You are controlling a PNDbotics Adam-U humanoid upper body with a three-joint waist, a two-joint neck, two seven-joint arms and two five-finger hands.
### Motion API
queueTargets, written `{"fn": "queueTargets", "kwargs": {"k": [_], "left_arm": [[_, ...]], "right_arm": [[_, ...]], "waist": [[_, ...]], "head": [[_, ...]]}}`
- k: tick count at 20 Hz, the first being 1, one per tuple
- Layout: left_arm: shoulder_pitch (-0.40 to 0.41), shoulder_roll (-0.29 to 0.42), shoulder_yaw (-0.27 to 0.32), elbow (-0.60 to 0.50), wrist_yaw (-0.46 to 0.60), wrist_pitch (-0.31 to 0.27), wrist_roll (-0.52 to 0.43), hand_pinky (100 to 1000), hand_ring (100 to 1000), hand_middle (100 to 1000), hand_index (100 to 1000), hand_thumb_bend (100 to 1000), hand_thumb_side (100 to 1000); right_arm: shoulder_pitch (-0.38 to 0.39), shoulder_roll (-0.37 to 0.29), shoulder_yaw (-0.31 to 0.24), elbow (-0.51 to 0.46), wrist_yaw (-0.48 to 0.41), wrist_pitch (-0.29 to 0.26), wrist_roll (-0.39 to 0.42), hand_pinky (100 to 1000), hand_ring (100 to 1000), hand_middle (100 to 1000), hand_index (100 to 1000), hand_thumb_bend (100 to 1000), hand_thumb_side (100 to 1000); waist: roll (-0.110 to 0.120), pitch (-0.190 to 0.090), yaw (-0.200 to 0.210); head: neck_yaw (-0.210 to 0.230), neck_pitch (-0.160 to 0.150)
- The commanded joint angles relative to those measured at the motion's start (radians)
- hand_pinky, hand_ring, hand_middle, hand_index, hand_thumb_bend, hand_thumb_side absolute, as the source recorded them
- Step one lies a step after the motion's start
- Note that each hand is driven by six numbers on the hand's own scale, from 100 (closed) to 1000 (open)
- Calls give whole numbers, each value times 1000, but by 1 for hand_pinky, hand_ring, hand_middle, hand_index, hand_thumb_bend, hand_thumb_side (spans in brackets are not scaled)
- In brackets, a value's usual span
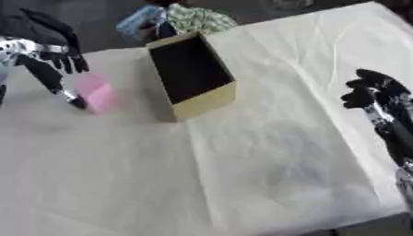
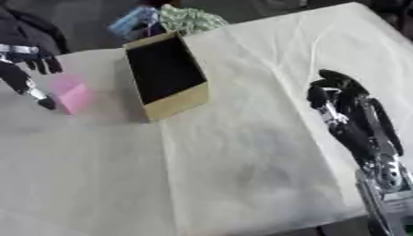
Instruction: Pick up objects on the table and place them in the box.
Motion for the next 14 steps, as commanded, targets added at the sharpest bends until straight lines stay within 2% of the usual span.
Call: {"fn": "queueTargets", "kwargs": {"k": [1,14], "left_arm": [[-26,22,23,8,-30,16,28,818,756,734,841,852,430],[-18,22,45,45,-96,52,89,808,745,719,845,838,439]], "right_arm": [[-13,-24,-3,-11,1,-2,2,646,649,686,852,482,657],[-16,-23,-2,-12,-1,-2,4,646,649,685,852,479,659]], "waist": [[-3,-13,-1],[-3,-4,-6]], "head": [[3,-12],[3,-12]]}}
